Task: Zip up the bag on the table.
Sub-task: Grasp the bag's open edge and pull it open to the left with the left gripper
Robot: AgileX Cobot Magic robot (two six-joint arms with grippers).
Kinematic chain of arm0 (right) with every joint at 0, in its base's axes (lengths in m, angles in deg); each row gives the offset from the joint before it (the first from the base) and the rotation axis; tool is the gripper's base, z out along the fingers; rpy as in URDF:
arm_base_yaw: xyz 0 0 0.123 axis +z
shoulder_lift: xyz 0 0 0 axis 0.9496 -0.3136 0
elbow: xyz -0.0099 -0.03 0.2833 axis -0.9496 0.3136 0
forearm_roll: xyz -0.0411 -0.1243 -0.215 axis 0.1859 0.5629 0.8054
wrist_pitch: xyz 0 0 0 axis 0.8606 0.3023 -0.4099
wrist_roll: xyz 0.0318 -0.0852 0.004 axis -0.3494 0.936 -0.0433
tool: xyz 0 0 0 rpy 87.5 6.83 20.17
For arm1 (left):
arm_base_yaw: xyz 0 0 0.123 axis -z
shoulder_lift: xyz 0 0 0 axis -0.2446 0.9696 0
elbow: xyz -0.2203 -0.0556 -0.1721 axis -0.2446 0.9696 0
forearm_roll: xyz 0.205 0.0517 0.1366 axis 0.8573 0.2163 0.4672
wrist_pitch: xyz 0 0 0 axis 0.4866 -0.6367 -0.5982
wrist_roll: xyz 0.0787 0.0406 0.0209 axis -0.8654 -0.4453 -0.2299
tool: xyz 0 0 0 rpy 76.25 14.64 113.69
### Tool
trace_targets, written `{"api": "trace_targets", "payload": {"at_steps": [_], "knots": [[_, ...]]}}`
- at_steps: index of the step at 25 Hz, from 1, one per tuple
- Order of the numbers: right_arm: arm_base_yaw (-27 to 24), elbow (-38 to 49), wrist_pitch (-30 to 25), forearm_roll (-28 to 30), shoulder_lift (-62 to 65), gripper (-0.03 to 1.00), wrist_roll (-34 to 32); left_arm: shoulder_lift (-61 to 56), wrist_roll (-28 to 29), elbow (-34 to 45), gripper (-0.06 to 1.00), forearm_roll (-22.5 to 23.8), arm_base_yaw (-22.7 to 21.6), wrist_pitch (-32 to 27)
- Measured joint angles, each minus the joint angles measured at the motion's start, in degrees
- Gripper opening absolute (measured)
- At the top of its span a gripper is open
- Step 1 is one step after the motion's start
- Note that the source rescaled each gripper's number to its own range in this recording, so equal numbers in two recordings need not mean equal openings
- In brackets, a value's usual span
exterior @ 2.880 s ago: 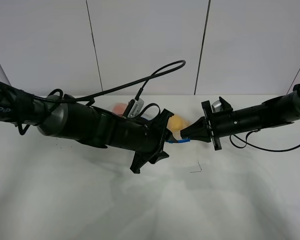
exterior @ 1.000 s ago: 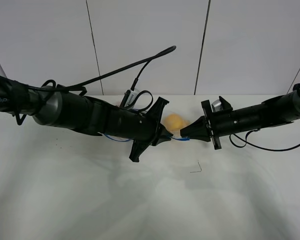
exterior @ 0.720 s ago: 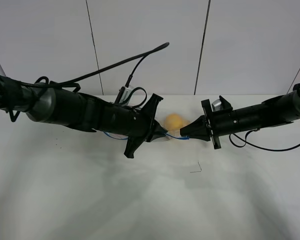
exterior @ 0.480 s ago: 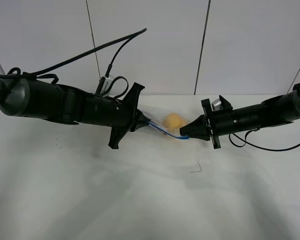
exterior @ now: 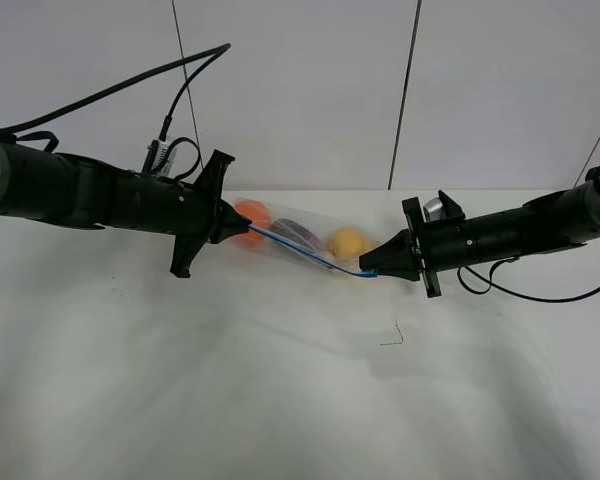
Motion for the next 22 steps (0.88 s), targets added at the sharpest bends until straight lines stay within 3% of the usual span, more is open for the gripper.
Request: {"api": "trace_targets", "payload": {"at_steps": [4, 12, 22], "knots": [[0.0, 0.0, 0.05, -0.06, 0.0, 0.0, 0.0, 0.0, 0.0, 0.0, 0.0, 4.21, -4.41, -1.16], [0.0, 0.0, 0.05, 0.14, 0.0, 0.0, 0.0, 0.0, 0.0, 0.0, 0.0, 8.39, -11.97, -4.44], [0.0, 0.0, 0.05, 0.14, 0.0, 0.0, 0.0, 0.0, 0.0, 0.0, 0.0, 10.92, -15.43, -5.97]]}}
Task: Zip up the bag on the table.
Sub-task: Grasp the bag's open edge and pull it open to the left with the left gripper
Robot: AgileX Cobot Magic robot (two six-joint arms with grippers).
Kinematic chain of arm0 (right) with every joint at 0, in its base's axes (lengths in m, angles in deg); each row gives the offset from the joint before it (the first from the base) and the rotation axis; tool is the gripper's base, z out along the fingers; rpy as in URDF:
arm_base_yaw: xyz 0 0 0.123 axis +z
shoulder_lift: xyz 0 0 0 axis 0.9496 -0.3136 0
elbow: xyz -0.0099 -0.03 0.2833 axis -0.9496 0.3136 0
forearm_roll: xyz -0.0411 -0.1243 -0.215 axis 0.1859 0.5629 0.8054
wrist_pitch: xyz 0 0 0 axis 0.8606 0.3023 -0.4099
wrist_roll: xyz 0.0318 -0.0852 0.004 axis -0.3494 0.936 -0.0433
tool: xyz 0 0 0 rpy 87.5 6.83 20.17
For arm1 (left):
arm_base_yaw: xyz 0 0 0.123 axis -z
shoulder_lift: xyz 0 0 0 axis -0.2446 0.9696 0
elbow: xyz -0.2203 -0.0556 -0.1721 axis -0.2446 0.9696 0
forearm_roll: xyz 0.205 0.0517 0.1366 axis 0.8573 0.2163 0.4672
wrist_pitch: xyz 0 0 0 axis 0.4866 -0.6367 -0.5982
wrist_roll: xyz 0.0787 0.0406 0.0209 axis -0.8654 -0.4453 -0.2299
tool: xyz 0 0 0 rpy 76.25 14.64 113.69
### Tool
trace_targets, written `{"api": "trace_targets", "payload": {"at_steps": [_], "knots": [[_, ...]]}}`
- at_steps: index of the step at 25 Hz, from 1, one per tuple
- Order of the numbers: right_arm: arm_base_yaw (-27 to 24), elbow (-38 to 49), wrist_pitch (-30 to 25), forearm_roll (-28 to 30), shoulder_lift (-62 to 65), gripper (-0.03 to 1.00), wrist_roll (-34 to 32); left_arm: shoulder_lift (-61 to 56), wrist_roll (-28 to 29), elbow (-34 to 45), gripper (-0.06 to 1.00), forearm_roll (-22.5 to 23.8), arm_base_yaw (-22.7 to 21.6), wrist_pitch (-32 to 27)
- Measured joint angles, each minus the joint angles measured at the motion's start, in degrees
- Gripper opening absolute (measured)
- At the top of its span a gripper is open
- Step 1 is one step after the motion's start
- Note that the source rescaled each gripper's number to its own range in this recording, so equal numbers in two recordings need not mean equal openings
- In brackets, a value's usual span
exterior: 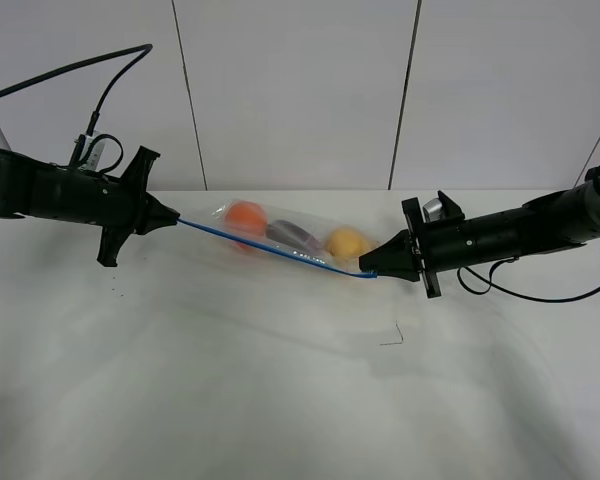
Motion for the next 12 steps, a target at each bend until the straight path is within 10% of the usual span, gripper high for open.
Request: {"api": "trace_targets", "payload": {"at_steps": [12], "knots": [[0.17, 0.0, 0.0, -0.22, 0.0, 0.0, -0.04, 0.0, 0.0, 0.0, 0.0, 0.85, 0.0, 0.99]]}}
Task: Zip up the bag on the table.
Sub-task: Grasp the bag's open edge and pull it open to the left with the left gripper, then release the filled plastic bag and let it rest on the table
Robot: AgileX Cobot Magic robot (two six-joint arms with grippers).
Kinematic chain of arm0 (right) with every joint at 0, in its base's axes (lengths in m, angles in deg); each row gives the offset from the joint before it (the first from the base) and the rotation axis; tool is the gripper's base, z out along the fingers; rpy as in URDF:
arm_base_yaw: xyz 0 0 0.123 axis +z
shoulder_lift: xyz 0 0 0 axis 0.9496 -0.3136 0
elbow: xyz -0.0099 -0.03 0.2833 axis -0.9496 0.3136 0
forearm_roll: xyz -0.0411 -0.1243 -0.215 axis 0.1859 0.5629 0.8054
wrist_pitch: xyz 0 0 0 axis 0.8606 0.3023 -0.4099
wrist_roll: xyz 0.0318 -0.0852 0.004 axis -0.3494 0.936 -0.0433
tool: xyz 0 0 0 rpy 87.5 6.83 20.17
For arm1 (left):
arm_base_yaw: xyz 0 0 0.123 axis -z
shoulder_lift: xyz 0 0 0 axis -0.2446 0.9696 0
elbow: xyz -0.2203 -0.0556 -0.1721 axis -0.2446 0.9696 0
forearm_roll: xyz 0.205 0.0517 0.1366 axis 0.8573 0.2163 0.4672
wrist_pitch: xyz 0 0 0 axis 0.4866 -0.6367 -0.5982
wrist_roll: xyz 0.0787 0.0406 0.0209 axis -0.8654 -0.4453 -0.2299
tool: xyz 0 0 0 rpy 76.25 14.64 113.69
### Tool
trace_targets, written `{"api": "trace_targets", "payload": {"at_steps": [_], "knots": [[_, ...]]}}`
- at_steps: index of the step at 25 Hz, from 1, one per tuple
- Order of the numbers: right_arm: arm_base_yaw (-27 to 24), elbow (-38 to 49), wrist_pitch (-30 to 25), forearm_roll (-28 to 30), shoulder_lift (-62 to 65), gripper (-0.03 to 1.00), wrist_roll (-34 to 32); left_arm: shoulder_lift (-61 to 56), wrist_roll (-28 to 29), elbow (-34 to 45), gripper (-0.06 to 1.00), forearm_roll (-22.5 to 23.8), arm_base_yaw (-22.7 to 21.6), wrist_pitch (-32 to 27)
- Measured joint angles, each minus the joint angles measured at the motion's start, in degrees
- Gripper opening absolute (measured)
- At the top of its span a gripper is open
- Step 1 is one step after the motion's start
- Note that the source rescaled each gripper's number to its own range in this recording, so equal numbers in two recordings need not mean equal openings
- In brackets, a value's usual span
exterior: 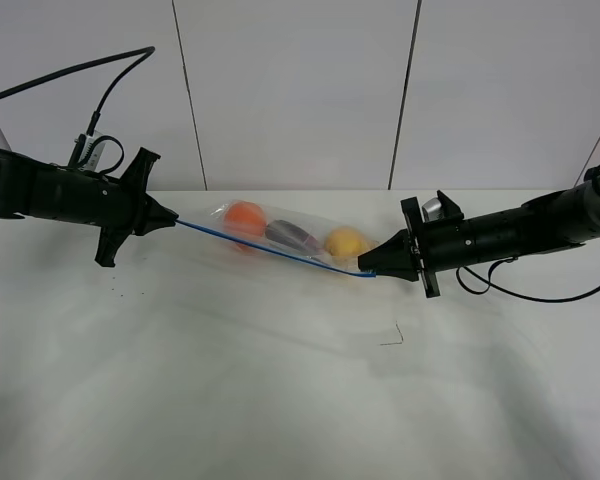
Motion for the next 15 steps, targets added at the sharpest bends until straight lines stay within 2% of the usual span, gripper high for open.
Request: {"api": "trace_targets", "payload": {"at_steps": [2, 4, 5, 8, 9, 10, 12, 15], "knots": [[0.0, 0.0, 0.0, 0.0, 0.0, 0.0, 0.0, 0.0, 0.0, 0.0, 0.0, 0.0, 0.0, -0.05], [0.0, 0.0, 0.0, 0.1, 0.0, 0.0, 0.0, 0.0, 0.0, 0.0, 0.08, 0.05, 0.0, 0.08], [0.0, -0.05, 0.16, 1.06, 0.0, 0.0, 0.0, 0.0, 0.0, 0.0, 0.19, 0.05, -0.14, 1.54], [-0.19, -0.05, 0.22, 2.12, 0.0, 0.0, 0.0, -0.04, 0.0, 0.0, 0.65, 0.05, -0.89, 3.79], [-0.19, -0.05, 0.22, 2.12, 0.0, 0.0, 0.0, -0.04, 0.0, 0.0, 0.77, 0.05, -0.95, 3.91], [-0.19, -0.05, 0.22, 2.12, 0.0, 0.0, 0.0, -0.04, 0.0, 0.0, 0.85, 0.3, -1.08, 3.91], [-0.19, -0.05, 0.22, 2.14, 0.0, 0.0, 0.0, -0.06, 0.0, 0.0, 0.92, 1.88, -1.59, 3.54], [-0.19, -0.05, 0.24, 2.19, 0.0, 0.0, 0.0, -0.24, 0.0, 0.0, 0.96, 6.27, -3.57, 1.63]]}}
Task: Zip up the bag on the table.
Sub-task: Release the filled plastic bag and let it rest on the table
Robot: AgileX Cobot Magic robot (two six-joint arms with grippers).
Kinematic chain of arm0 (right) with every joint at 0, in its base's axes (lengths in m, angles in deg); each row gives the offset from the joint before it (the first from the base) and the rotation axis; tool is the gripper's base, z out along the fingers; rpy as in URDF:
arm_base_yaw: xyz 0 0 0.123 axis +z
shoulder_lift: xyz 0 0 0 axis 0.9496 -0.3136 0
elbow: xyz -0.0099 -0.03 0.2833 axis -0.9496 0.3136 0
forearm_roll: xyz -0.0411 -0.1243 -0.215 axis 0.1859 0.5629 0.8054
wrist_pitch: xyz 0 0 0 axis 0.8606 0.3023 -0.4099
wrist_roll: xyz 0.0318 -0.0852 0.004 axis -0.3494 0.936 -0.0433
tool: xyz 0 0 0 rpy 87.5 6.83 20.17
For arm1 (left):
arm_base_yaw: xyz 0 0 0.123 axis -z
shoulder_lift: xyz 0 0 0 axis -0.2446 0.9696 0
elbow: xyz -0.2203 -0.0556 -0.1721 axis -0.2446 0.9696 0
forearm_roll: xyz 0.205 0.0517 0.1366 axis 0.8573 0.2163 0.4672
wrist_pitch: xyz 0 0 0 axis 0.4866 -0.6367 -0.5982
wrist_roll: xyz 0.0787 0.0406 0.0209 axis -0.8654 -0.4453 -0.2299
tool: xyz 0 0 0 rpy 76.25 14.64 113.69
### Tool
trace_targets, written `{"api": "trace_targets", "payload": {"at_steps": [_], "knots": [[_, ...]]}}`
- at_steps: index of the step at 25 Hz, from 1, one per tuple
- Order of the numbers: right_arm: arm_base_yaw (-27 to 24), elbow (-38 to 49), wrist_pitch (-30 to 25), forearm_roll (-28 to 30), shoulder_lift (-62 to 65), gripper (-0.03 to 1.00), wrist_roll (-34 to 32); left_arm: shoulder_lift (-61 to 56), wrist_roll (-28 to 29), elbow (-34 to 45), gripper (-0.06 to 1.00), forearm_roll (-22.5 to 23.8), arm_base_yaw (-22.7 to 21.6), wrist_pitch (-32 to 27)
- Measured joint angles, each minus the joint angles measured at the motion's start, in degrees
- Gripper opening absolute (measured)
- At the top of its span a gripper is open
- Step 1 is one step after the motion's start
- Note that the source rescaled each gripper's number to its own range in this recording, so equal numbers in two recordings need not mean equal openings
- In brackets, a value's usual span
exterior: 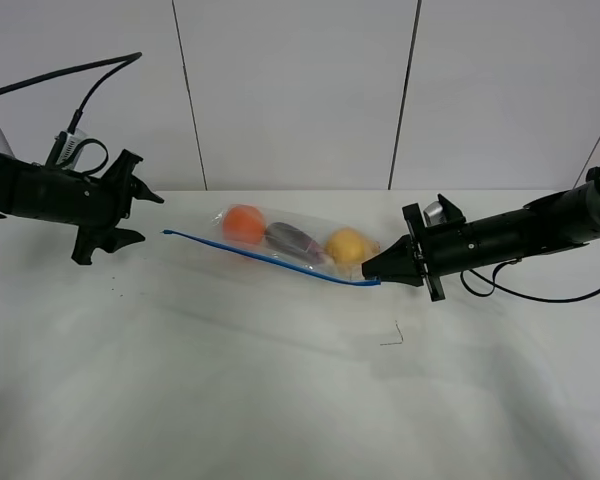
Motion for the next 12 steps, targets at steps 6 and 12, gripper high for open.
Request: {"api": "trace_targets", "payload": {"at_steps": [6, 12], "knots": [[0.0, 0.0, 0.05, 0.0, 0.0, 0.0, -0.2, -0.34, -0.02, -2.37, 0.96, 19.38, -4.74, -6.96], [0.0, 0.0, 0.05, 0.02, 0.0, 0.0, -0.62, -0.34, 0.15, -9.92, 0.96, 46.65, -5.0, -16.97]]}}
